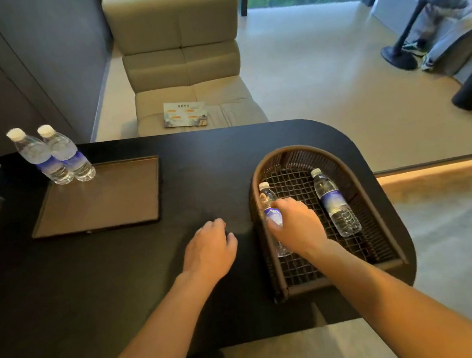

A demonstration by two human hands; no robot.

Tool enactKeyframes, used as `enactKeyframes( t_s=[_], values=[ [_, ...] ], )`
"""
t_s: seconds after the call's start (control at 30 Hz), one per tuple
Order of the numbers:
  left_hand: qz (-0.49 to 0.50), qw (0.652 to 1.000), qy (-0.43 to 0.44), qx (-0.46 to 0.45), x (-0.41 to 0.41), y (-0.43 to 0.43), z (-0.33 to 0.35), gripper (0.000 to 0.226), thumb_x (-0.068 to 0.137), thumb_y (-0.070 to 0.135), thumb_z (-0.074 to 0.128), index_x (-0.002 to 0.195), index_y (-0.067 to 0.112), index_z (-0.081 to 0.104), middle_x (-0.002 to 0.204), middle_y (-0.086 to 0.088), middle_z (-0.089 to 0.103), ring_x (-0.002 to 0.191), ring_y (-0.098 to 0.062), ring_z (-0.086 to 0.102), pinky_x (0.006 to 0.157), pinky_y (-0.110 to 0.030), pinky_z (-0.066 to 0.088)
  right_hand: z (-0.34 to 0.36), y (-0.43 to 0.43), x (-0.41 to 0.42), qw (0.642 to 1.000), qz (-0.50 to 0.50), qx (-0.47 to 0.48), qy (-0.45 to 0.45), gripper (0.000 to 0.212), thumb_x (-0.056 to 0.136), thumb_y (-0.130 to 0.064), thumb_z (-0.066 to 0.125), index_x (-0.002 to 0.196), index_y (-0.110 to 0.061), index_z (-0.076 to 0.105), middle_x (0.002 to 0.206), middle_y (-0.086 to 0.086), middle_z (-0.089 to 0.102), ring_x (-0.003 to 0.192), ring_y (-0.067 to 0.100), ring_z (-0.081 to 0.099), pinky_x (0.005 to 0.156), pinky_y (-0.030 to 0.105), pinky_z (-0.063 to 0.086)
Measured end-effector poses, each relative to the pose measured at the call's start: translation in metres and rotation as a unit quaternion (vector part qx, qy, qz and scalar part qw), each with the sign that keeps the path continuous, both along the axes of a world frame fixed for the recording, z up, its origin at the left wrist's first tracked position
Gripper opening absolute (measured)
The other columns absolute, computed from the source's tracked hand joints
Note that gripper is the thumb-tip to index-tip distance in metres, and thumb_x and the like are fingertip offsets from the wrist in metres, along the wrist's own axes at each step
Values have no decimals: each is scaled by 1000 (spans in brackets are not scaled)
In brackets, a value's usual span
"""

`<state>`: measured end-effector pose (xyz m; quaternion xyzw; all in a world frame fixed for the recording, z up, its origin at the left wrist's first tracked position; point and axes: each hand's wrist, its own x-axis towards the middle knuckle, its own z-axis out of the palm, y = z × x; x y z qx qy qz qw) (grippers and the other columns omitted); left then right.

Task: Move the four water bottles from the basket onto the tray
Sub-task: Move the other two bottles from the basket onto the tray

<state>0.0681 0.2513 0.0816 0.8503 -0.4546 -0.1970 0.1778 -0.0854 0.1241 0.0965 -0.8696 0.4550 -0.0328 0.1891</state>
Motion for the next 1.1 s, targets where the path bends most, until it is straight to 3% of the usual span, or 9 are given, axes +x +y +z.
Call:
enactKeyframes(
  t_s=[0.13, 0.27, 0.43, 0.57, 0.67, 0.73, 0.97, 1.1],
  values=[
    [-44, 999, 11, -6, -37, -32, 2, 19, 101, 33, 55, 114, 20, 60, 97, 6, 59, 81, -7, 59, 62, -23, 45, -4, -17, -44, 999, -44, 0, 12, 42, 94, -42, 64, 125, -13, 63, 118, 5, 69, 110, 27, 65, 92, 46, 54],
    [-55, 995, 77, -29, -60, -67, -9, 19, 100, 34, 58, 114, 22, 59, 99, 5, 59, 80, -9, 62, 67, -28, 57, -8, -37, -68, 995, -94, 28, 22, 41, 94, -40, 66, 125, -13, 61, 119, 5, 68, 111, 25, 66, 94, 46, 56],
    [8, 973, 231, -4, -74, -115, -31, 48, 96, 31, 60, 138, 12, 47, 132, -10, 57, 110, -21, 63, 90, -39, 58, -24, -75, -80, 985, -149, 83, 24, 37, 93, -38, 68, 122, -17, 60, 110, 2, 68, 104, 23, 68, 91, 46, 57],
    [44, 960, 275, 43, -79, -152, -50, 81, 94, 33, 64, 159, 8, 20, 163, -18, 27, 146, -33, 38, 115, -49, 41, -44, -111, -79, 970, -201, 128, 45, 45, 91, -42, 69, 127, -16, 60, 121, 7, 66, 111, 28, 66, 96, 48, 55],
    [73, 954, 275, 92, -82, -173, -59, 94, 95, 33, 64, 162, 8, 4, 170, -20, 8, 156, -36, 14, 124, -51, 24, -64, -130, -75, 967, -200, 142, 64, 48, 91, -45, 67, 127, -14, 58, 129, 11, 62, 114, 30, 63, 96, 48, 54],
    [86, 954, 261, 121, -84, -184, -62, 95, 96, 34, 63, 162, 8, 1, 169, -20, 5, 156, -37, 10, 123, -50, 23, -72, -136, -72, 968, -197, 126, 92, 51, 91, -46, 65, 129, -13, 56, 129, 13, 60, 116, 33, 61, 96, 49, 53],
    [67, 974, 165, 140, -85, -205, -72, 93, 93, 35, 66, 161, 7, 9, 156, -18, 25, 139, -33, 33, 108, -47, 45, -85, -152, -60, 972, -200, 79, 100, 55, 94, -41, 66, 135, -9, 51, 129, 17, 55, 119, 34, 54, 94, 47, 52],
    [78, 970, 174, 153, -74, -227, -85, 84, 94, 33, 67, 157, 6, 18, 151, -18, 35, 135, -33, 43, 104, -46, 48, -95, -173, -51, 967, -194, 141, 81, 58, 91, -43, 72, 134, -10, 51, 126, 14, 58, 117, 32, 59, 93, 47, 55]
  ],
)
